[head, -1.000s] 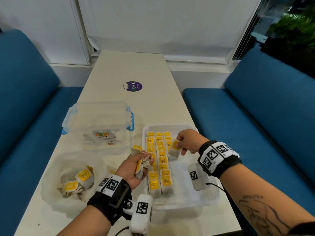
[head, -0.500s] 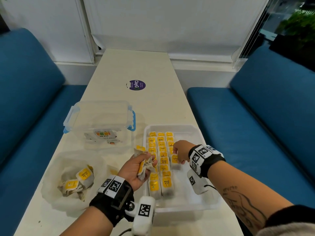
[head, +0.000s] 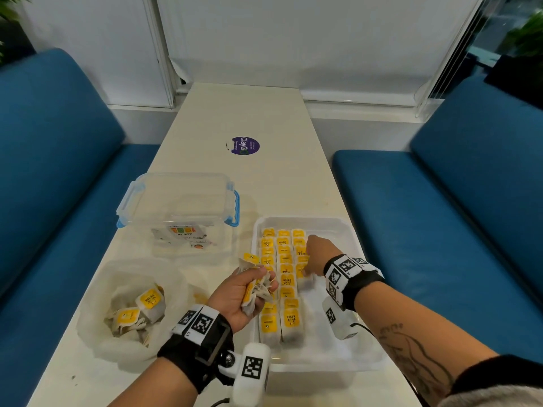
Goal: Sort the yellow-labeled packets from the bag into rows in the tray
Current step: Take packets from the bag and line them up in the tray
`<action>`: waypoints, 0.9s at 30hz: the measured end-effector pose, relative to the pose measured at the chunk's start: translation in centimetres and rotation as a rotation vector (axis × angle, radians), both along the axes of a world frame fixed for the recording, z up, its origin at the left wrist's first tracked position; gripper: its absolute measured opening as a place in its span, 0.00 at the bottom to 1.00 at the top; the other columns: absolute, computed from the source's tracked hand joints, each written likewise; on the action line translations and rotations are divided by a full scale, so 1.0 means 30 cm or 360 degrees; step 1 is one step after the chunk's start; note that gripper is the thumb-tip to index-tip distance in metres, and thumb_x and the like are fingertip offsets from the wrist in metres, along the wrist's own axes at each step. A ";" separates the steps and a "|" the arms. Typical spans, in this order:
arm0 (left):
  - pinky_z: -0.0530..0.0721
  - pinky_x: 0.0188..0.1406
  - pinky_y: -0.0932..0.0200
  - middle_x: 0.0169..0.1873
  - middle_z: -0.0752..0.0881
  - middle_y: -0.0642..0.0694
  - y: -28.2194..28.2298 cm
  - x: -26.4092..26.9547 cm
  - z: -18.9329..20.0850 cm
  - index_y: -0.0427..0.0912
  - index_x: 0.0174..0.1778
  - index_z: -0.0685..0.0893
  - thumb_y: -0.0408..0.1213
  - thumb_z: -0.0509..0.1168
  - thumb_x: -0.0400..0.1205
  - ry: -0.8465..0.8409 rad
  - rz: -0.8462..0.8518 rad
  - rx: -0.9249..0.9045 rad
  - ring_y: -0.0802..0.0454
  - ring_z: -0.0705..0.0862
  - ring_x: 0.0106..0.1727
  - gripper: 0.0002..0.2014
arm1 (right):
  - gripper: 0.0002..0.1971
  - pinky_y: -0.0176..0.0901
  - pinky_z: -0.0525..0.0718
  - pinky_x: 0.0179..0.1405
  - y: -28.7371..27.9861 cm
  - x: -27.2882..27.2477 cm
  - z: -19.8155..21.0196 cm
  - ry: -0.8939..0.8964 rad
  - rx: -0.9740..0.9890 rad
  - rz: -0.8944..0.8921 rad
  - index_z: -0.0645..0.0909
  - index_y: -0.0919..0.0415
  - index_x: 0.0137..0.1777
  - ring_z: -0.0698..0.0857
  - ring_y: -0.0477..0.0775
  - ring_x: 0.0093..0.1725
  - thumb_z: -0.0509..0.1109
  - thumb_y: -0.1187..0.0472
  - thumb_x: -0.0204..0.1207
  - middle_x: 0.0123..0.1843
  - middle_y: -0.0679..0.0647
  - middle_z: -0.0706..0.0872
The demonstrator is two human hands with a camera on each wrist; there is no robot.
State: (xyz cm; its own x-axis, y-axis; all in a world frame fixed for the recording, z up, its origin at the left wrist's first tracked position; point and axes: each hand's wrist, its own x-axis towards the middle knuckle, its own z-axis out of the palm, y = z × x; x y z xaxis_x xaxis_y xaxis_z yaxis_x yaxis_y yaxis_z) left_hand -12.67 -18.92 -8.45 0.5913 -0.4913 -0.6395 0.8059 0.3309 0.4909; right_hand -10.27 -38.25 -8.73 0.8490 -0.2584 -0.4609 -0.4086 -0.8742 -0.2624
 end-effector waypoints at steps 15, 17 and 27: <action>0.71 0.09 0.72 0.32 0.85 0.41 -0.004 -0.042 0.028 0.40 0.43 0.79 0.28 0.66 0.71 -0.0090 -0.0574 -0.0009 0.49 0.86 0.27 0.06 | 0.25 0.41 0.78 0.50 0.143 -0.107 0.306 -0.0333 0.0547 0.1024 0.87 0.51 0.57 0.75 0.38 0.39 0.59 0.78 0.71 0.46 0.43 0.77; 0.71 0.08 0.71 0.31 0.85 0.41 0.003 -0.046 0.027 0.39 0.44 0.79 0.29 0.66 0.68 -0.0105 -0.0638 -0.0018 0.49 0.86 0.26 0.10 | 0.22 0.44 0.79 0.46 0.147 -0.110 0.308 -0.0178 0.0485 0.1040 0.87 0.53 0.54 0.77 0.45 0.39 0.62 0.76 0.71 0.47 0.47 0.81; 0.74 0.10 0.69 0.31 0.85 0.40 0.049 -0.037 0.007 0.40 0.63 0.77 0.28 0.65 0.69 -0.0123 -0.0550 -0.0092 0.49 0.86 0.25 0.23 | 0.05 0.26 0.79 0.39 0.120 -0.112 0.290 -0.0183 0.0776 0.0701 0.87 0.57 0.40 0.82 0.40 0.33 0.77 0.68 0.69 0.39 0.53 0.87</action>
State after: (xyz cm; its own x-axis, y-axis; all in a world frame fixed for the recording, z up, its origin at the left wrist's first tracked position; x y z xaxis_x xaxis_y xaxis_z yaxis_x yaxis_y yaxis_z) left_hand -13.78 -17.44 -8.23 0.4294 -0.7047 -0.5648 0.8362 0.0741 0.5433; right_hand -13.63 -34.64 -0.03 0.8781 0.3391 -0.3375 0.0138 -0.7231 -0.6906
